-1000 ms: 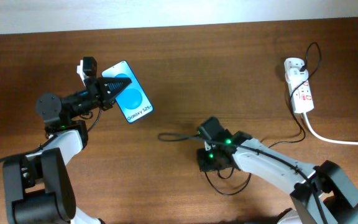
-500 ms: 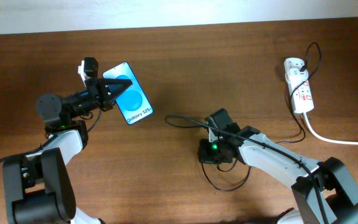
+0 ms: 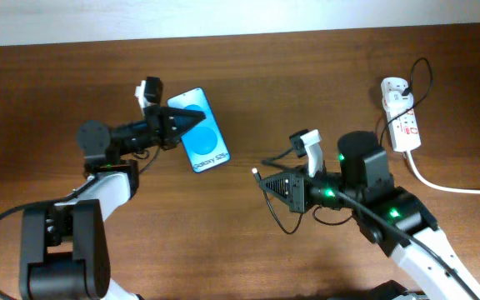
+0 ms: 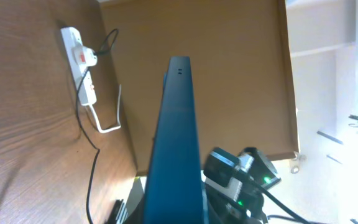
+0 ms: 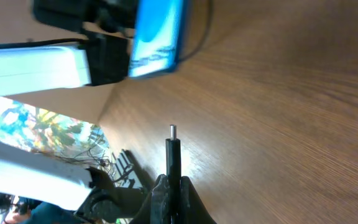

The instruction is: Plug charger to phone and switch on socket

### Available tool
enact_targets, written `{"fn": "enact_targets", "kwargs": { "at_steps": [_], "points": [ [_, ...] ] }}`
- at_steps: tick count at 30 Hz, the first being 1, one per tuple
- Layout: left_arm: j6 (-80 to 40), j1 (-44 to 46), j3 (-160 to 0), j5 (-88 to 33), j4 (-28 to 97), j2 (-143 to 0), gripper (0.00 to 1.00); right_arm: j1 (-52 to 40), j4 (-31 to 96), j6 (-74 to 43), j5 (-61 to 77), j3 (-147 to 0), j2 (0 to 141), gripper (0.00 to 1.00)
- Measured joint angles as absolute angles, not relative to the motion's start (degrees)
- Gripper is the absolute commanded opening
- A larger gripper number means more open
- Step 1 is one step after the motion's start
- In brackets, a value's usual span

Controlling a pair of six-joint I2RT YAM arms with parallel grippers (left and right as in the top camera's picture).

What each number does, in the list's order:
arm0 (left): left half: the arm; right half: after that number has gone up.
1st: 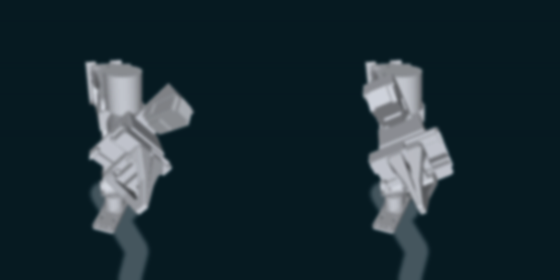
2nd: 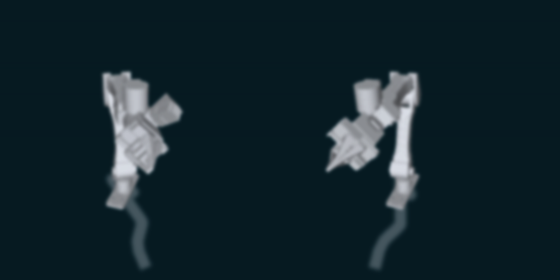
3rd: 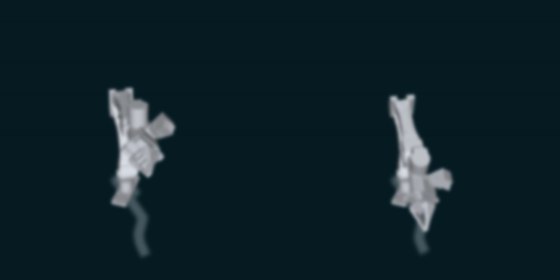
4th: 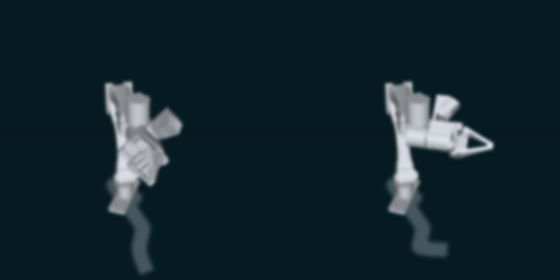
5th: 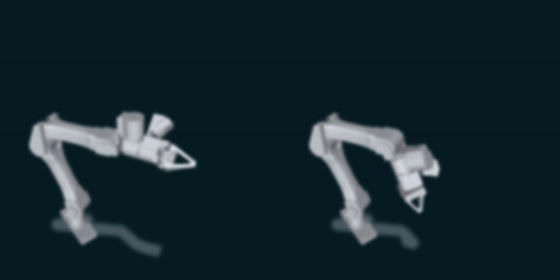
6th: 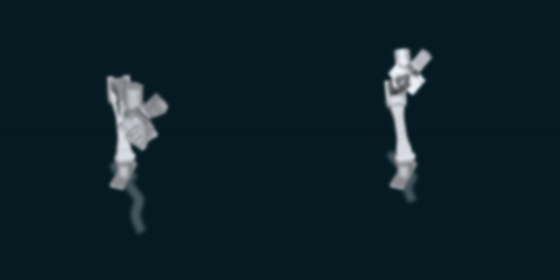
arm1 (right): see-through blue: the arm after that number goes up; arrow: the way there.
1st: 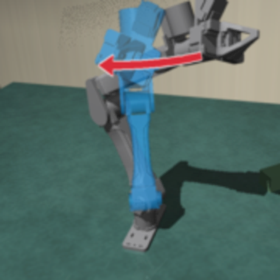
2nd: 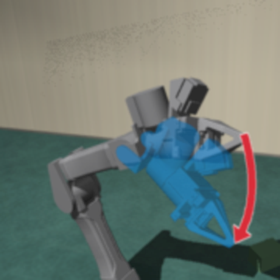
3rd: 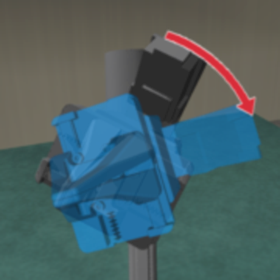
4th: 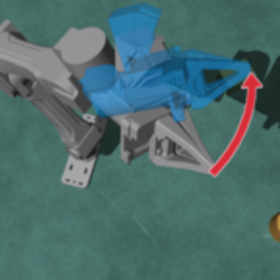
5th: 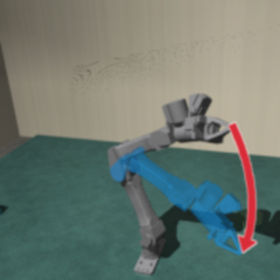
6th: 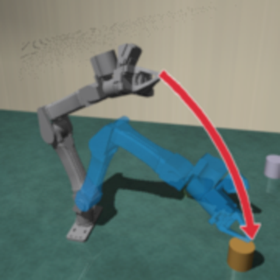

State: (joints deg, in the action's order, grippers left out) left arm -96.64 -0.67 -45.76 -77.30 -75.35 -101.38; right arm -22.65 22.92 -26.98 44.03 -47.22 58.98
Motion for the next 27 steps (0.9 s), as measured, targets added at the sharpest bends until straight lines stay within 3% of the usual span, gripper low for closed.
{"fn": "enact_targets", "kwargs": {
  "at_steps": [8,14,20,23,26,27],
  "points": [
    [-95.3,0.6,-45.8,-70.7,-75.4,-101.4,0.0,-29.7,16.7,-30.3,41.2,-47.2,60.4,0.04],
    [-95.3,0.6,-45.8,-69.9,-75.4,-101.4,0.0,-30.1,8.0,-38.5,40.0,-47.1,66.5,0.04],
    [-95.3,0.6,-45.8,-69.8,-75.4,-101.4,0.0,-30.1,7.5,-40.4,40.1,-47.1,66.8,0.04],
    [-95.3,0.6,-45.8,-70.1,-75.4,-101.4,0.0,-30.2,20.6,-36.8,34.0,-47.8,66.8,0.04],
    [-95.2,0.6,-45.8,-71.1,-75.3,-101.4,0.0,-30.3,39.7,-34.7,16.7,-47.2,67.9,0.04],
    [-95.1,0.6,-45.8,-71.4,-75.4,-101.4,0.0,-30.3,40.8,-34.4,12.6,-46.7,69.1,0.04]
  ]
}}
